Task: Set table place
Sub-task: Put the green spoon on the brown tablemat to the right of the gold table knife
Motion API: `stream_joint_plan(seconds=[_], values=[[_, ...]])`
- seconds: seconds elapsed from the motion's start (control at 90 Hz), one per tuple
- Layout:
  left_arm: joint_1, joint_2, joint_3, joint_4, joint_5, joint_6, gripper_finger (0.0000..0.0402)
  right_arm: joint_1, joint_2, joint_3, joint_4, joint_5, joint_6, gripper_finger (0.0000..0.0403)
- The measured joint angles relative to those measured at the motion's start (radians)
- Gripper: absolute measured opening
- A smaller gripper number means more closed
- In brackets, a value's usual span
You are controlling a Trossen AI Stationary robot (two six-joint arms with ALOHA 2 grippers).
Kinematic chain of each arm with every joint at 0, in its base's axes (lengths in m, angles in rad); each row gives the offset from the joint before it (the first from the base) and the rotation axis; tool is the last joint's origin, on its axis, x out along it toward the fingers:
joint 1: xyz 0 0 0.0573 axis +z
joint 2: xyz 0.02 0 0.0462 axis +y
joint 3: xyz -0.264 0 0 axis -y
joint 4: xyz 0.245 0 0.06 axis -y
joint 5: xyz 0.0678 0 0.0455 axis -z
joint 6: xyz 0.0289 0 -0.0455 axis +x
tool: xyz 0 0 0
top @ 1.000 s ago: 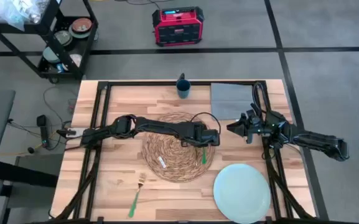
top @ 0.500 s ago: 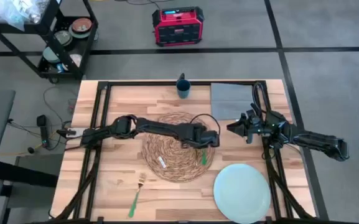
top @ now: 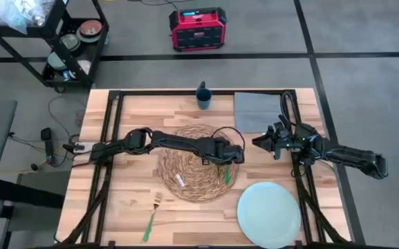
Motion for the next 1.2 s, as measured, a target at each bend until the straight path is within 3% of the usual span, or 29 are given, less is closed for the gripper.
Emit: stream_joint_plan(seconds=[0.4,0.667,0.778,0.922,1.2], values=[[0.002,0.000,0.004,0.076,0.001,0.020,0.0063,0.000,0.000,0.000,0.000,0.000,-0.001,0.0071],[0.057,-0.015,0.152,0.031,-0.008,0.231,0.0063,0.000,0.000,0.000,0.000,0.000,-0.001,0.0071],[0.100,-0.014,0.143,-0.006,0.002,0.259,0.0051,0.000,0.000,0.000,0.000,0.000,0.000,0.0071],[0.132,0.001,0.125,0.008,0.057,0.299,0.0007,0.000,0.000,0.000,0.000,0.000,0.000,0.0071],[0.124,0.001,0.126,0.125,0.065,0.339,0.0000,-0.001,0.000,0.000,0.000,0.000,0.000,0.0071]])
